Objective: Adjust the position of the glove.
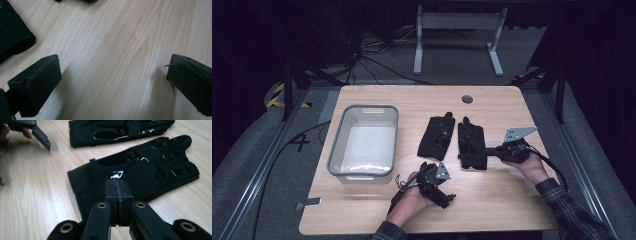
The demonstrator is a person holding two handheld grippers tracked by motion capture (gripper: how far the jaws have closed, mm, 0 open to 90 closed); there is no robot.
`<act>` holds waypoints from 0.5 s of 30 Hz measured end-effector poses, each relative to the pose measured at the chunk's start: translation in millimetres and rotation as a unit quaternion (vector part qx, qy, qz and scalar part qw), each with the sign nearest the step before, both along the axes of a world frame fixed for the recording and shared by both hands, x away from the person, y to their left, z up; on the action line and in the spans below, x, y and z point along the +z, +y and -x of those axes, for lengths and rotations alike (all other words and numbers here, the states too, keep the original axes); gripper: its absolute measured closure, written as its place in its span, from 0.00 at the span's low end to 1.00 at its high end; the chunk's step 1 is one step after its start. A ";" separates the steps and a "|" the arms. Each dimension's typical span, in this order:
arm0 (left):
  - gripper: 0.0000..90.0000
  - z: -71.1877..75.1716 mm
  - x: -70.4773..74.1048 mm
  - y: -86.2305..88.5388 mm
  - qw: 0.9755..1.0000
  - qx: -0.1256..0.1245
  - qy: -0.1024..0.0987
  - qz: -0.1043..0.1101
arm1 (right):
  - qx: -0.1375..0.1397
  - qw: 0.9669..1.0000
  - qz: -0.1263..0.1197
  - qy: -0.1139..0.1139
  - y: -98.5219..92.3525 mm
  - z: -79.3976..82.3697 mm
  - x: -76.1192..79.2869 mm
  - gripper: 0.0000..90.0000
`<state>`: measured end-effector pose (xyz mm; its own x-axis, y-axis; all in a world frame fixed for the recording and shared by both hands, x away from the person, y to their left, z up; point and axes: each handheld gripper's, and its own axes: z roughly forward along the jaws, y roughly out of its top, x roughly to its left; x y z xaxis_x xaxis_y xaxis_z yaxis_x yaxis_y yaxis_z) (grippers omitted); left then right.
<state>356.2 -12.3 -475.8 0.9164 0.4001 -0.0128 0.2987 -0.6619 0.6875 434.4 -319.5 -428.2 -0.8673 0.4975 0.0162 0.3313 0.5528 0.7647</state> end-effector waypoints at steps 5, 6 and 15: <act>0.00 0.0 0.0 0.0 1.000 0.000 0.000 0.000 | -0.001 1.000 0.011 0.000 9.2 -11.1 -3.7 1.00; 0.00 0.0 0.0 0.0 1.000 0.000 0.000 0.000 | -0.004 1.000 0.013 -0.001 11.0 -13.0 -5.5 1.00; 0.00 -0.2 0.0 -0.3 1.000 -0.001 0.000 0.000 | -0.017 1.000 0.022 -0.001 21.0 -27.5 -15.3 1.00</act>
<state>356.4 -12.6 -475.8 0.9172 0.3983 -0.0125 0.2973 -0.6630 0.6871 462.0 -298.5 -443.6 -0.8499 0.5269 -0.0085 0.3482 0.5738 0.7413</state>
